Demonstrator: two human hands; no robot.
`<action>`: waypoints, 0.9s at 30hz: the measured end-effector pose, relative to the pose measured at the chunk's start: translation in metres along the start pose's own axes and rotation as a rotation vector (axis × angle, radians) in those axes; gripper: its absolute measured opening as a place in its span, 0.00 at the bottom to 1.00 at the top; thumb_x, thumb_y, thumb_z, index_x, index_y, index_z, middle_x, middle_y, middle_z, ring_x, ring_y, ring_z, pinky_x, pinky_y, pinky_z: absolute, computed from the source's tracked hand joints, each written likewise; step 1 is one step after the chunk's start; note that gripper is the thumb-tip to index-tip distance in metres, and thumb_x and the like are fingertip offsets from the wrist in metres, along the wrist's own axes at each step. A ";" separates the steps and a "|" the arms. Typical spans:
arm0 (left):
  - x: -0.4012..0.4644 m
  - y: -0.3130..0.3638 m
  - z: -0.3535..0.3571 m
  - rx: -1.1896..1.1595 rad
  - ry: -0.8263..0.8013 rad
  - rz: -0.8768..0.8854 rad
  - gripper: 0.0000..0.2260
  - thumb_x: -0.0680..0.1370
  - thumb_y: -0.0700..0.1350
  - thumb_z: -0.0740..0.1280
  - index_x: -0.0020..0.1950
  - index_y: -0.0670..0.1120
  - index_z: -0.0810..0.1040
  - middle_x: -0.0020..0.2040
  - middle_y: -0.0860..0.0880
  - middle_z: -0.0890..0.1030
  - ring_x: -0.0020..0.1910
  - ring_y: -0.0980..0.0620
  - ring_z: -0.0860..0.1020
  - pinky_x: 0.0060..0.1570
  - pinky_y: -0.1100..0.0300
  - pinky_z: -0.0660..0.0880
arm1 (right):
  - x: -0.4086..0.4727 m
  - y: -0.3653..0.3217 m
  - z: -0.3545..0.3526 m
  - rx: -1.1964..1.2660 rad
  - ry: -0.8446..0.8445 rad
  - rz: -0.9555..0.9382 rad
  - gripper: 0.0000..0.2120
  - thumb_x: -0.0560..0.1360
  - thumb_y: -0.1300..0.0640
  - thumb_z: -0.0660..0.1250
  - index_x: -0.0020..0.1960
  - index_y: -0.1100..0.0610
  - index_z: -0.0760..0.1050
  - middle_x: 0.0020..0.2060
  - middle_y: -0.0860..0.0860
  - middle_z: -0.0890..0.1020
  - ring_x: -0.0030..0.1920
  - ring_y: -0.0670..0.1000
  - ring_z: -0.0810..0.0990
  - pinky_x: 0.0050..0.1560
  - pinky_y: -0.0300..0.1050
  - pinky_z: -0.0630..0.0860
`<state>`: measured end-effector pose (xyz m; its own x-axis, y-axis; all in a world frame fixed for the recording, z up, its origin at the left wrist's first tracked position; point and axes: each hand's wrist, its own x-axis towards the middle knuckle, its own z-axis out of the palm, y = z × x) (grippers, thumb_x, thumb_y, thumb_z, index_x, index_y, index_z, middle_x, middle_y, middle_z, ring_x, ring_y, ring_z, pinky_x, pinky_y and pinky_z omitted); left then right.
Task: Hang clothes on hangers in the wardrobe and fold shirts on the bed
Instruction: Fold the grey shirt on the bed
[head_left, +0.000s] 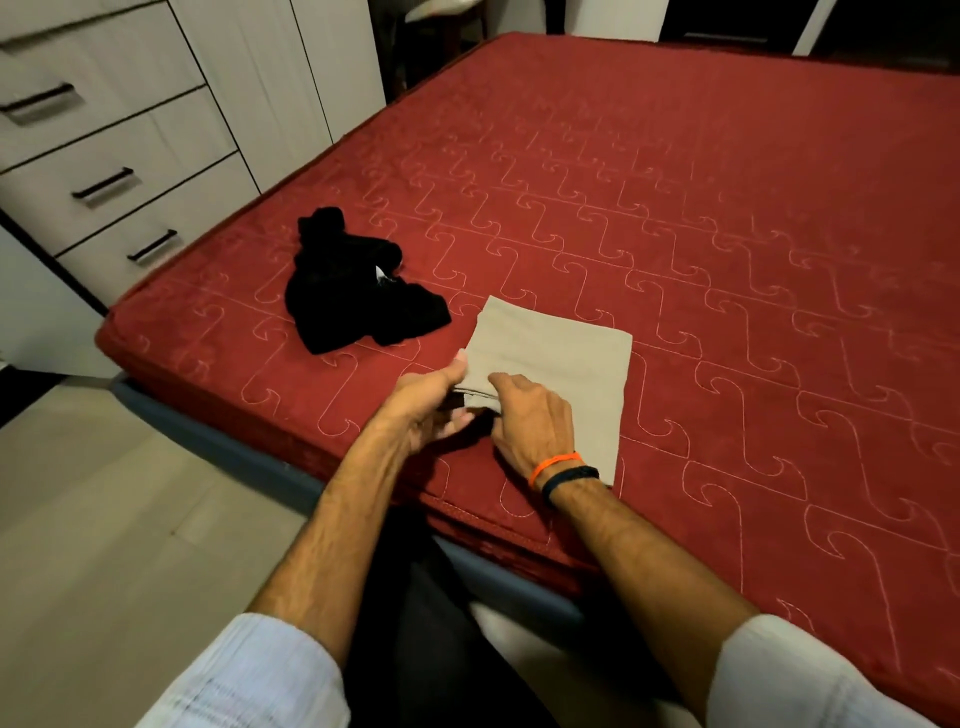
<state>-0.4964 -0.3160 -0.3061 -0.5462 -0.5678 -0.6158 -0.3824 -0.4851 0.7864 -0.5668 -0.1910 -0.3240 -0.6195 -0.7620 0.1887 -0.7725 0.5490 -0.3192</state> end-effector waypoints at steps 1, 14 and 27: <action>0.001 -0.002 -0.003 -0.032 0.002 -0.006 0.16 0.80 0.56 0.66 0.46 0.43 0.80 0.32 0.50 0.82 0.30 0.54 0.79 0.27 0.63 0.78 | 0.003 0.003 -0.005 0.048 -0.003 0.015 0.24 0.71 0.63 0.63 0.67 0.55 0.74 0.56 0.56 0.82 0.54 0.62 0.80 0.50 0.52 0.77; 0.031 0.004 0.024 0.142 0.129 0.262 0.15 0.74 0.29 0.71 0.60 0.36 0.78 0.50 0.42 0.83 0.38 0.49 0.79 0.39 0.54 0.80 | 0.006 0.056 -0.116 0.476 0.080 -0.132 0.30 0.60 0.63 0.55 0.58 0.52 0.83 0.49 0.46 0.86 0.51 0.46 0.83 0.53 0.38 0.76; -0.002 0.015 0.036 -0.026 -0.140 0.565 0.10 0.72 0.28 0.70 0.48 0.40 0.79 0.37 0.53 0.85 0.37 0.57 0.81 0.41 0.62 0.78 | -0.018 0.120 -0.144 1.235 0.176 0.113 0.03 0.74 0.66 0.70 0.47 0.65 0.78 0.41 0.55 0.81 0.43 0.52 0.78 0.44 0.47 0.75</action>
<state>-0.5274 -0.2985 -0.2917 -0.7540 -0.6510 -0.0875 0.0147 -0.1499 0.9886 -0.6684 -0.0626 -0.2320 -0.7576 -0.6230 0.1946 -0.1261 -0.1527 -0.9802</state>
